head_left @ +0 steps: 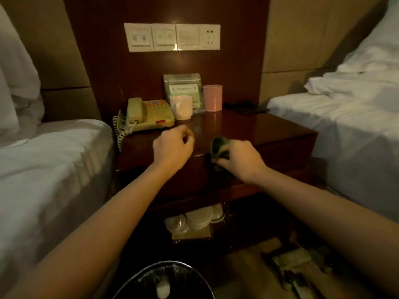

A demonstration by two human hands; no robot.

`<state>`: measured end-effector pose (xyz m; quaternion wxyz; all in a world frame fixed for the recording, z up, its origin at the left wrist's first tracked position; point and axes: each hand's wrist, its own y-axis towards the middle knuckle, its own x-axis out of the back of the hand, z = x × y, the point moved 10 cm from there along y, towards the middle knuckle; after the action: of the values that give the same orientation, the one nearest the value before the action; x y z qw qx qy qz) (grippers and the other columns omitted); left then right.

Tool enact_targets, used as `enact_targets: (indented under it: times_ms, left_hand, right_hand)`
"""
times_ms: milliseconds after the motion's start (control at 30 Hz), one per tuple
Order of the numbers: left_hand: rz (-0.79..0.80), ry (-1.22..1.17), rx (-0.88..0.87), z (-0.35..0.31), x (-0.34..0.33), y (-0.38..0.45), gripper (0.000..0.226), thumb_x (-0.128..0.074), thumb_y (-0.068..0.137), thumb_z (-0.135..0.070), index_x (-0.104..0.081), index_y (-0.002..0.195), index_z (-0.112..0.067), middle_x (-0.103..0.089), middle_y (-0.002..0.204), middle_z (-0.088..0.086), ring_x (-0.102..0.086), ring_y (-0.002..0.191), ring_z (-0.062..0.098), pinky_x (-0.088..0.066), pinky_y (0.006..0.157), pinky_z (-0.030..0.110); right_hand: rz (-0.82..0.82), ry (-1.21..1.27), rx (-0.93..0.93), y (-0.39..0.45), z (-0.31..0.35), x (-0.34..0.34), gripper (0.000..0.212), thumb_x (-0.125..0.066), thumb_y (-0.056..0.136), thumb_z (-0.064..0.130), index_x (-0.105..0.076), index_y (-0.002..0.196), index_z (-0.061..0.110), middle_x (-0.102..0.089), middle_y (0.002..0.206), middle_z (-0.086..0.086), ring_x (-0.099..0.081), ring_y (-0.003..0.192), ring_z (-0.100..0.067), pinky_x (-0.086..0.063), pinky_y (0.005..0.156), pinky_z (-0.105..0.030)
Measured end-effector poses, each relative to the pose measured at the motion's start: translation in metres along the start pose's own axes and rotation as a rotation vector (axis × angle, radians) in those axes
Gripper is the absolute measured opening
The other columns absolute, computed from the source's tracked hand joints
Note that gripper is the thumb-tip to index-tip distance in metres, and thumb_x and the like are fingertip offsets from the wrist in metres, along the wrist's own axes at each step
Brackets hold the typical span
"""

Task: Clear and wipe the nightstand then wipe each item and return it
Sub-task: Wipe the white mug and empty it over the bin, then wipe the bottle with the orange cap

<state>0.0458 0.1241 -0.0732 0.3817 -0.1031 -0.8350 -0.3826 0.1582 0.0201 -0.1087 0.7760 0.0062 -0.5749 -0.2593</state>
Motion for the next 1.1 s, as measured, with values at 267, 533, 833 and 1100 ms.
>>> enact_targets:
  times_ms: [267, 533, 833, 1100]
  left_hand:
    - [0.326, -0.557, -0.157, -0.1, -0.104, -0.111, 0.022, -0.057, 0.091, -0.018, -0.065, 0.083, -0.037, -0.066, 0.07, -0.01, -0.064, 0.066, 0.01, -0.05, 0.065, 0.022]
    - [1.185, -0.342, -0.317, -0.178, -0.27, -0.272, 0.019, -0.057, 0.093, -0.017, -0.066, 0.109, -0.018, -0.069, 0.099, 0.0, -0.065, 0.089, 0.012, -0.054, 0.081, 0.027]
    - [1.427, 0.019, -0.348, -0.18, -0.384, -0.38, 0.067, -0.07, 0.083, -0.03, -0.036, 0.138, -0.008, -0.046, 0.136, 0.01, -0.05, 0.119, 0.025, -0.044, 0.088, 0.03]
    - [1.211, -0.133, 0.092, -0.159, -0.47, -0.403, 0.082, -0.074, 0.079, -0.034, -0.031, 0.144, -0.008, -0.038, 0.145, 0.013, -0.041, 0.131, 0.027, -0.038, 0.105, 0.031]
  right_hand:
    - [0.261, 0.151, -0.273, -0.175, -0.119, -0.015, 0.015, -0.065, 0.087, 0.034, -0.071, 0.087, 0.021, -0.069, 0.078, 0.006, -0.063, 0.068, 0.001, -0.048, 0.059, -0.014]
    - [0.187, 0.298, -0.772, -0.316, -0.268, -0.018, 0.021, -0.055, 0.094, 0.021, -0.06, 0.074, 0.02, -0.063, 0.072, 0.002, -0.06, 0.067, -0.008, -0.042, 0.054, -0.017]
    - [0.327, 0.356, -1.188, -0.426, -0.334, -0.05, 0.021, -0.054, 0.09, 0.016, -0.054, 0.069, 0.012, -0.052, 0.064, -0.002, -0.049, 0.056, -0.013, -0.036, 0.046, -0.02]
    - [0.072, 0.791, -1.412, -0.461, -0.351, -0.113, 0.011, -0.047, 0.094, 0.009, -0.048, 0.105, 0.012, -0.058, 0.085, -0.017, -0.058, 0.066, -0.029, -0.054, 0.06, -0.037]
